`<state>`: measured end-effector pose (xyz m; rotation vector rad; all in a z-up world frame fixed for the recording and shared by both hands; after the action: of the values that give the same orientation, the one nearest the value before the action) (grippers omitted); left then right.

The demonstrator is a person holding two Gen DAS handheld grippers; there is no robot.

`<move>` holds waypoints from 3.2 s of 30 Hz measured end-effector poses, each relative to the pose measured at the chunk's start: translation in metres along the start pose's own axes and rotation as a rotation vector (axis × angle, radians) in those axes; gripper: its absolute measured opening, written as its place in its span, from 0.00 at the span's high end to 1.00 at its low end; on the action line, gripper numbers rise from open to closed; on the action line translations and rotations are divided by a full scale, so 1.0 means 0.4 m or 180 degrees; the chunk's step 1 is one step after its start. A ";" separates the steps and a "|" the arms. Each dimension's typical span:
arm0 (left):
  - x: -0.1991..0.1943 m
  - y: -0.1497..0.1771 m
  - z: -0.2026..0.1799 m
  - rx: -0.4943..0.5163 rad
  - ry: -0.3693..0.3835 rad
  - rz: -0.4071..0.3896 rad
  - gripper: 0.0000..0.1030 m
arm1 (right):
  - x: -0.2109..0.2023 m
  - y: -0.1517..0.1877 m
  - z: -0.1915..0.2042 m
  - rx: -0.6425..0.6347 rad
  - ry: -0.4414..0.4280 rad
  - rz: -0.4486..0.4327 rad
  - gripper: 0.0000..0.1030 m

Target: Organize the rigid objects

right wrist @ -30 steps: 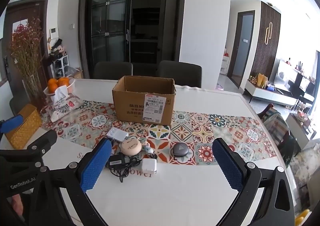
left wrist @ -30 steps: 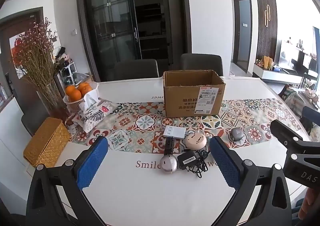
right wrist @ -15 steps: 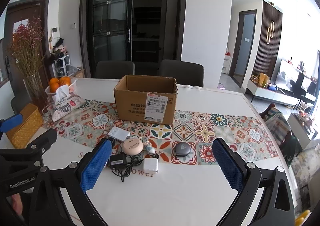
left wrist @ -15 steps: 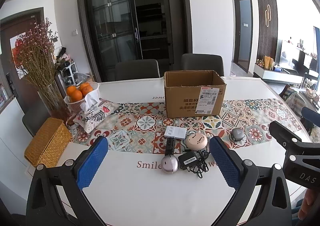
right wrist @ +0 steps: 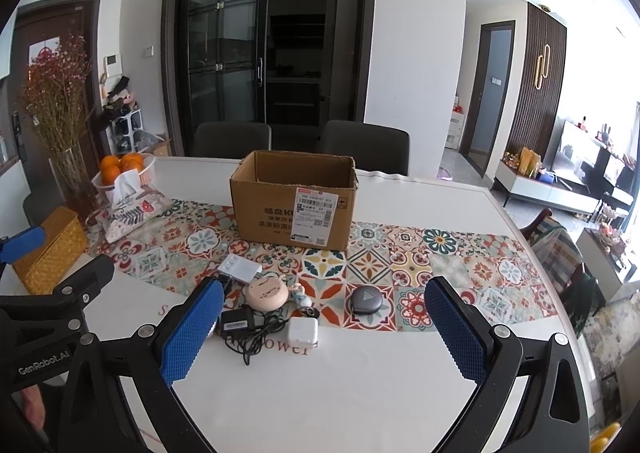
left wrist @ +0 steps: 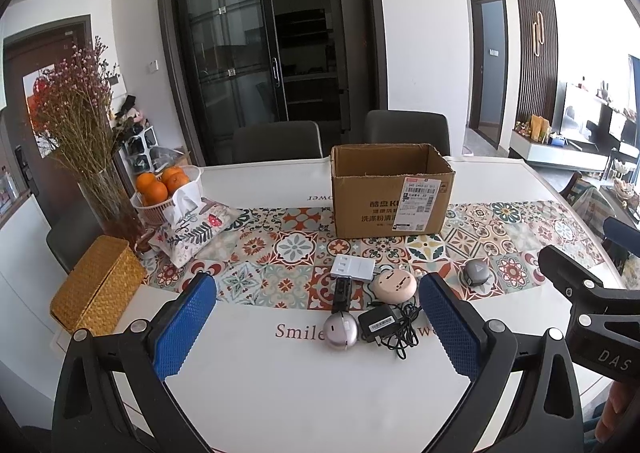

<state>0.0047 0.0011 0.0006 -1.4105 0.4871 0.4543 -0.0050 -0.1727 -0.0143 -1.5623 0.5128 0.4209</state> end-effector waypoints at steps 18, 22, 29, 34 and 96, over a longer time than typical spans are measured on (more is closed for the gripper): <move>0.000 0.003 0.005 -0.0010 -0.0001 -0.0010 0.00 | 0.004 -0.001 0.005 -0.0003 -0.0010 0.0001 0.02; 0.001 0.003 0.006 -0.0012 0.0003 -0.0009 0.00 | 0.003 0.000 0.004 -0.0001 -0.0004 0.0003 0.02; 0.000 0.005 0.006 -0.0008 0.0006 -0.0004 0.00 | 0.003 0.000 0.005 0.0002 -0.0006 0.0004 0.02; 0.001 0.004 0.007 -0.0007 0.0006 -0.0003 0.00 | 0.003 0.000 0.006 -0.0002 -0.0001 0.0004 0.02; 0.476 0.223 -0.034 0.0262 -0.0004 0.1075 0.00 | 0.527 0.281 0.059 0.0037 -0.0142 0.1187 0.34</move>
<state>0.1092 -0.0004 -0.1822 -1.2516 0.7397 0.6985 0.1076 -0.1659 -0.2261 -1.4432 0.7741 0.7330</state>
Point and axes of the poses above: each gripper's, at about its wrist camera, not at the fingertips, and x roughly the way its jaws point, z to its left, y to its underside, the point moved 1 cm from there along x, roughly the way its jaws point
